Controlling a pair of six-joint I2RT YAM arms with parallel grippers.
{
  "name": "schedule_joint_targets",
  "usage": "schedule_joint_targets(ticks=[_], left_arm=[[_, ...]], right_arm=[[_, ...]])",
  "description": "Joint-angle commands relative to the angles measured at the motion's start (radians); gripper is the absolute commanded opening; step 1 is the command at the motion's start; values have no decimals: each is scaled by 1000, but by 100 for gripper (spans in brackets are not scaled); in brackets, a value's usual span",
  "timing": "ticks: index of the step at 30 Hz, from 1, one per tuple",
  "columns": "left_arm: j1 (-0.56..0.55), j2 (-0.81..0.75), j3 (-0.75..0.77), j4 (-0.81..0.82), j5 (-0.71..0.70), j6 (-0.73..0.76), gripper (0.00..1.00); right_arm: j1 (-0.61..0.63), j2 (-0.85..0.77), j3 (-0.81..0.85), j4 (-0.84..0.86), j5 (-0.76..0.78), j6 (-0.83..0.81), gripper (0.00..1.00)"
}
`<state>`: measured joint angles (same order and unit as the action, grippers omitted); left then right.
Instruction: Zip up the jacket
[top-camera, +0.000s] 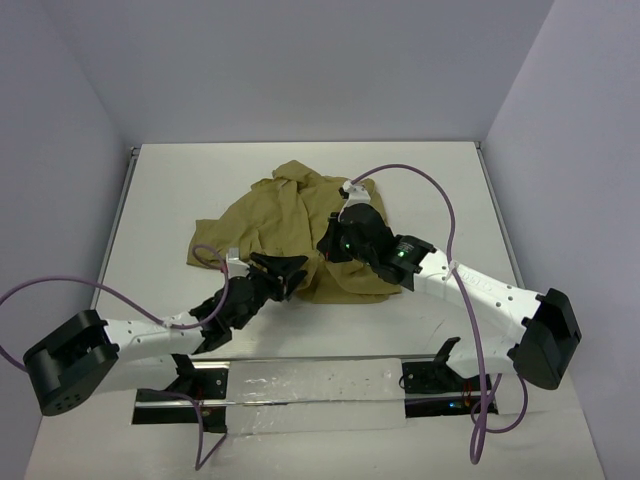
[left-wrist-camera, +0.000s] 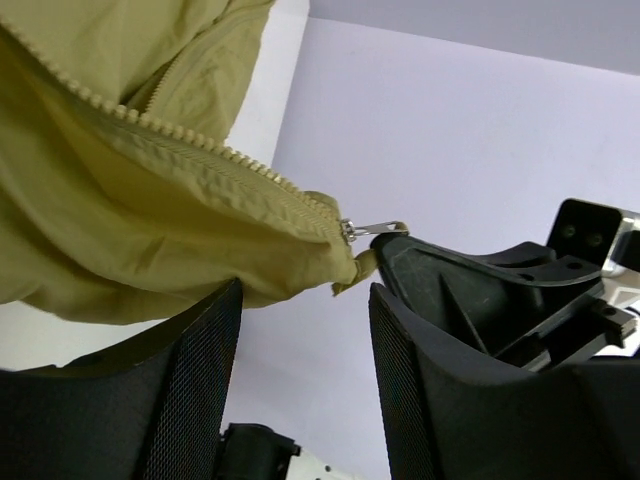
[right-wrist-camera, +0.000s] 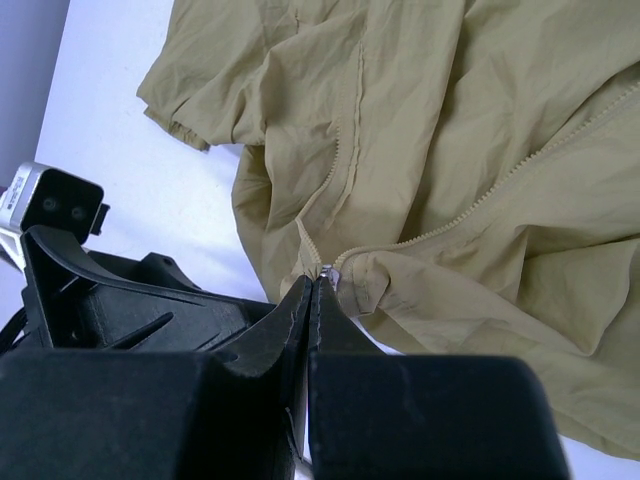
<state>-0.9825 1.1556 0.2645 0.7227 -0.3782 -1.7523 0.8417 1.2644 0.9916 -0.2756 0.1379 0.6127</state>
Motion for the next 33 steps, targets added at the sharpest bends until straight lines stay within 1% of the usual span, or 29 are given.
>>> schedule_joint_targets(ticks=[1,9,17,28,33], left_arm=[[22,8,72,109,16,-5,60],[54,49,122,101,83,2,60],[64,85,137,115,111,5,54],[63,90,129,120,116,-6,35],[67,119,138,134,145,-2,38]], right_arm=[[-2,-35,-6,31,22,-14,0],[-1,-25,2,29,16,-19,0],[-1,-28,2,23,20,-24,0],[8,-26,6,17,25,-29,0],[16,-26,13,5,38,-37,0]])
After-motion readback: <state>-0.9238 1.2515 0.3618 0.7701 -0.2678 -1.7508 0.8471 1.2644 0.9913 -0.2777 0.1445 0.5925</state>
